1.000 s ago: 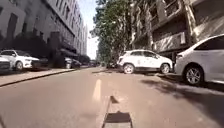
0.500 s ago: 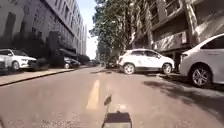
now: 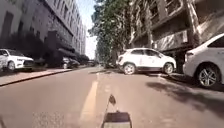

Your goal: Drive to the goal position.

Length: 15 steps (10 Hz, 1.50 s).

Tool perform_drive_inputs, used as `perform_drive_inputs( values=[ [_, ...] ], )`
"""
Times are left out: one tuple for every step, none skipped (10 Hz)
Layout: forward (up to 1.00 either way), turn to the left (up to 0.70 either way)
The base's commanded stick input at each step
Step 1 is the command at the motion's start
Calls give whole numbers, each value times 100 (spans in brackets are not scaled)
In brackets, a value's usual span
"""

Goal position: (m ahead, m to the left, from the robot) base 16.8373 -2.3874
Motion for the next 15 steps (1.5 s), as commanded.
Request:
perform_drive_inputs(
  values=[
    [70,0],
    [70,14],
    [70,14],
    [70,14],
    [70,14],
    [70,9],
    [70,2],
    [70,0],
    [70,0],
    [70,0],
    [70,0],
    [70,0],
    [70,0],
    [70,0],
    [70,0]
  ],
)
